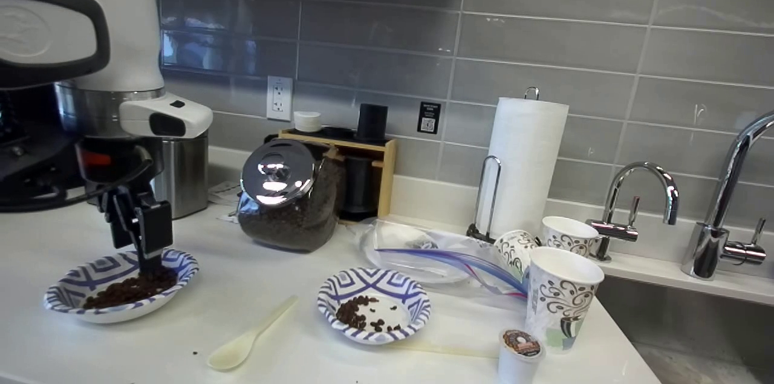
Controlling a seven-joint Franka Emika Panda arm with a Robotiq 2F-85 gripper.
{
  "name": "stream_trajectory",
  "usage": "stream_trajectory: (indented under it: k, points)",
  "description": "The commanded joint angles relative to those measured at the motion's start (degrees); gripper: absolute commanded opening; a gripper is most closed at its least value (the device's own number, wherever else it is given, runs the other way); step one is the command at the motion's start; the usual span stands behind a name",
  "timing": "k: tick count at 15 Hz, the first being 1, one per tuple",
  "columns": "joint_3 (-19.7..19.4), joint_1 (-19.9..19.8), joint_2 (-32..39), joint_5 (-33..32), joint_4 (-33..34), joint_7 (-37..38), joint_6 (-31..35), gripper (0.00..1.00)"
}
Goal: Put one brown object on the paper towel
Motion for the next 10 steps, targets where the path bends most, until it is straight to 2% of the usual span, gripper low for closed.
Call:
stream_trajectory:
  k: [1, 2, 5, 7, 9, 10]
  points:
    - [0.47, 0.12, 3.8, -1.95, 0.92, 2.69, 2.77, 0.57]
    - [0.43, 0.12, 4.42, -2.36, 1.08, 2.98, 3.08, 0.56]
    - [0.21, 0.25, 6.02, -3.33, 1.66, 3.72, 3.15, 0.81]
    - [0.1, 0.36, 6.8, -3.66, 2.08, 3.87, 3.04, 0.91]
    - [-0.01, 0.43, 7.52, -3.97, 2.57, 3.97, 2.93, 0.91]
    - [-0.07, 0.47, 7.85, -4.23, 2.82, 4.08, 2.87, 0.85]
